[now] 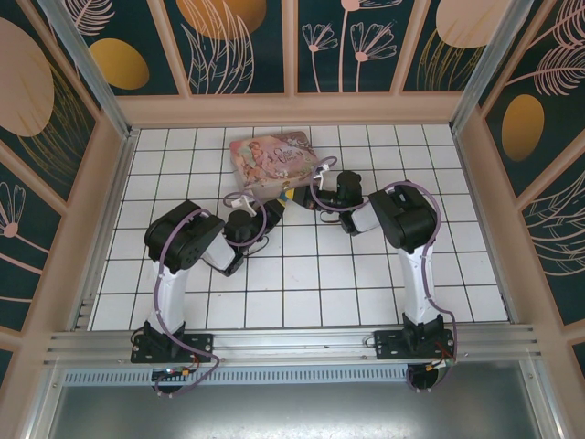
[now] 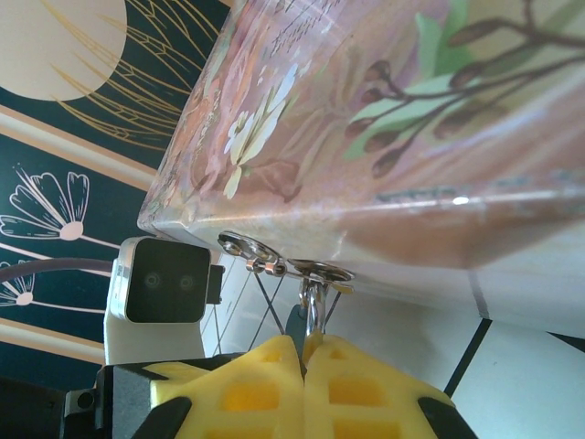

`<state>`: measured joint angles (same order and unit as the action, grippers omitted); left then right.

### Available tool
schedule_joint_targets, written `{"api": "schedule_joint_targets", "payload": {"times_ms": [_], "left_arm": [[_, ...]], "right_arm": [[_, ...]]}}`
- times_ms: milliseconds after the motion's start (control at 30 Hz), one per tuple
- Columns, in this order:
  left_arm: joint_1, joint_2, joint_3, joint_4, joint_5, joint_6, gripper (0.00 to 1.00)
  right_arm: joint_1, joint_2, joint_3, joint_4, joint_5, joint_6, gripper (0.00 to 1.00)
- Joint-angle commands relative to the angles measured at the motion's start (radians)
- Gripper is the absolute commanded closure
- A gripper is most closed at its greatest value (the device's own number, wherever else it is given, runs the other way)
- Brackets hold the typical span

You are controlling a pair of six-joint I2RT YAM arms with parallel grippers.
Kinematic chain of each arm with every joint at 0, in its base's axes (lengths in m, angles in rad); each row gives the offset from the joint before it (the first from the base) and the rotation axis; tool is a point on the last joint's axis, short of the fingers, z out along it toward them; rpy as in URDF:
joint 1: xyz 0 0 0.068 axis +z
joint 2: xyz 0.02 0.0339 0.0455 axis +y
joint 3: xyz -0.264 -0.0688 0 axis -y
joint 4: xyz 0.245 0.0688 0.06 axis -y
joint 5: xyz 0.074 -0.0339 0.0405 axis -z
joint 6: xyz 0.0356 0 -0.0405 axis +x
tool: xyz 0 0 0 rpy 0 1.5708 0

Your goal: Unlock a padlock with a key

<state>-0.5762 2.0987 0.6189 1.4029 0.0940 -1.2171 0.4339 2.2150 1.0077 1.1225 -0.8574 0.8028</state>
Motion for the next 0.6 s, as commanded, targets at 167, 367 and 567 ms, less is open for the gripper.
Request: {"api": "schedule_joint_targets", "payload": {"times_ms": [167,367,567], "left_arm": [[0.003,-0.014,0.018,0.057,-0.03,-0.003,0.79],[0.007,-0.017,0.02,0.046,-0.025,0.006,0.97],[0.006,-0.054,0.037,-0.074,-0.003,0.064,1.0]], "right_arm": [[0.022,0.037,-0.021,-0.008,-0.077,0.055,1.0],[0.02,0.036,-0.022,-0.013,-0.075,0.057,1.0],[0.025,0.031,-0.021,-0.005,-0.065,0.08,1.0]]}}
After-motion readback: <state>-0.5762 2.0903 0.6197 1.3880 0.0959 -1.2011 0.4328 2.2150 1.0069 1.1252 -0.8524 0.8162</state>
